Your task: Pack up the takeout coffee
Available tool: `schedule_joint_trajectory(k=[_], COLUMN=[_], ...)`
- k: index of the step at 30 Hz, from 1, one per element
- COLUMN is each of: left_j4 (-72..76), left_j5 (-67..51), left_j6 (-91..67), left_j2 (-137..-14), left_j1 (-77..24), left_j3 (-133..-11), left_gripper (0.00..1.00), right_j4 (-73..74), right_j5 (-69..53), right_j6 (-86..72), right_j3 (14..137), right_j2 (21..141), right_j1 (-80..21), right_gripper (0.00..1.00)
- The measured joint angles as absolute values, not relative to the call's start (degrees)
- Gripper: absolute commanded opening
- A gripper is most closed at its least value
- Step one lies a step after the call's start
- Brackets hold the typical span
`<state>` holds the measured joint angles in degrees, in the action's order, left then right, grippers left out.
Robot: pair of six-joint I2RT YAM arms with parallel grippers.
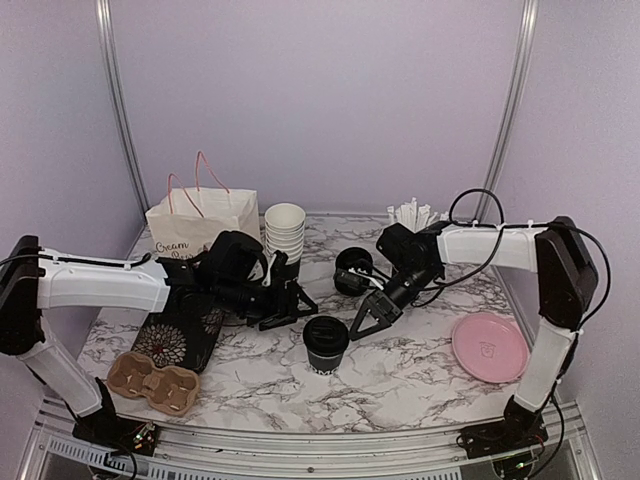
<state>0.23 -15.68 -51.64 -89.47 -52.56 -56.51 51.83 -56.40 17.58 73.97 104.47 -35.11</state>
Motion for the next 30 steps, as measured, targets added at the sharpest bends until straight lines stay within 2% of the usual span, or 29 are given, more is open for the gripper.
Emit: schedule_joint_trajectory(k=[6, 16, 24, 30], left_j4=[6.2, 7.4, 4.8, -0.1], left_j5=[-19.2, -20.5, -18.5, -12.6], left_j6=[-52.7, -53.1, -53.8, -56.1], left_j2=[-89.8, -88.8, -83.2, -79.9], left_j1=[-52.8, -56.5, -59.1, -59.7], left_j3=[-54.8, -53.3, -51.9, -50.6], left_gripper=[0.65, 0.63, 0.6, 0.54], right_j4=[52.3, 52.5, 52.5, 52.4], right_j5=[-56.8, -56.7, -56.3, -56.0], right_j6=[17.6, 17.6, 17.6, 17.6], right_j3=[74.7, 78.6, 78.6, 78.1], right_j2=[106.0, 107.8, 107.9, 107.6], right_j1=[-35.6, -32.5, -31.8, -31.8], right_gripper=[0.48, 0.47, 0.47, 0.47])
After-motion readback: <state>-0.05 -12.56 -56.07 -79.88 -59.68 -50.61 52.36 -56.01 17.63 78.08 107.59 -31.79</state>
